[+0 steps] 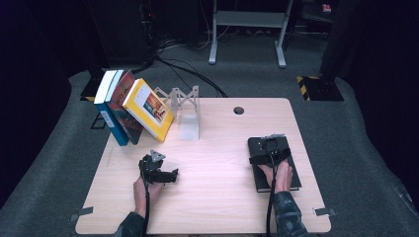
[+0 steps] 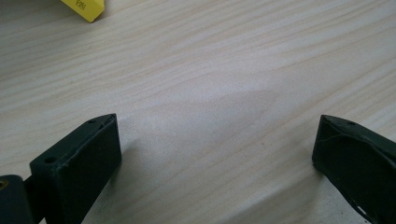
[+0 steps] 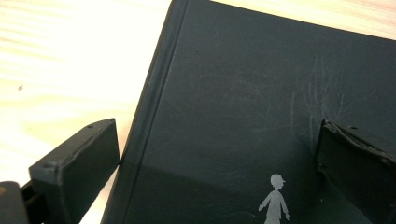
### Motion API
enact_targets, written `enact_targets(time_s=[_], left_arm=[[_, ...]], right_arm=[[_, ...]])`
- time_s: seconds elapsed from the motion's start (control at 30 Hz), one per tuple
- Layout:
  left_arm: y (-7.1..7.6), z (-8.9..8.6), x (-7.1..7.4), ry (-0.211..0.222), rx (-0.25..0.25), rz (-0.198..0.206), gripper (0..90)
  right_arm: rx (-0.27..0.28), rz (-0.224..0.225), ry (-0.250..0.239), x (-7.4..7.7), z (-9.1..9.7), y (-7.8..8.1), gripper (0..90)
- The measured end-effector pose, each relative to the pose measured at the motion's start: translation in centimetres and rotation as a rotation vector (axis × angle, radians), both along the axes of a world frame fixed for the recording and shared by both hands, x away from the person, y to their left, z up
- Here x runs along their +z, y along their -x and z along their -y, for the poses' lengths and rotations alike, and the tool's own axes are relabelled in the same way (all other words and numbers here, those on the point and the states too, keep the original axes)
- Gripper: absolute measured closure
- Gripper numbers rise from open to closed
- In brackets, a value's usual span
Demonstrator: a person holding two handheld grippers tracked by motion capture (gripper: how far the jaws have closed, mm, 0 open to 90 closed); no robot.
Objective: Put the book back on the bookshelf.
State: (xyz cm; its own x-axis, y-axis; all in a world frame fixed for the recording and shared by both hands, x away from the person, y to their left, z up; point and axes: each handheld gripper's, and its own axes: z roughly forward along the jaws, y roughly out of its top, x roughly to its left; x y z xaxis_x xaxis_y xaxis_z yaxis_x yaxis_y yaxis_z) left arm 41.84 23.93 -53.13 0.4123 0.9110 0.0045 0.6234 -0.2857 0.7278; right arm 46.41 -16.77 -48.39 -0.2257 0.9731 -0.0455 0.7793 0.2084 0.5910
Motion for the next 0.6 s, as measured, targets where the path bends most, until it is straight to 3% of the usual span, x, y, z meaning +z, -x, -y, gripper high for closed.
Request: enact_targets(time_s=[0.3, 0.4, 0.43, 0.53, 0.6], left_arm=[[0.0, 0.0, 0.0, 0.0, 0.0, 0.0, 1.0], [0.0, -0.1, 0.1, -0.002, -0.005, -0.01, 1.0], [0.0, -0.1, 0.1, -0.002, -0.005, -0.01, 1.0], [0.0, -0.1, 0.1, -0.001, -0.005, -0.009, 1.0], [0.0, -0.1, 0.1, 0.0, -0.005, -0.009, 1.0]], right_arm=[[-0.057, -0.005, -0.004, 0.1, 1.1, -1.5, 0.0], [-0.046, 0.003, -0.002, 0.0, 1.2, -1.5, 0.3], [-0.031, 0.005, -0.01, 0.1, 1.4, -1.5, 1.0], [-0.006, 0.021, -0.108, 0.6, 2.9, -1.1, 10.2], [-0.005, 0.055, -0.104, 1.1, 3.9, -0.6, 11.6]])
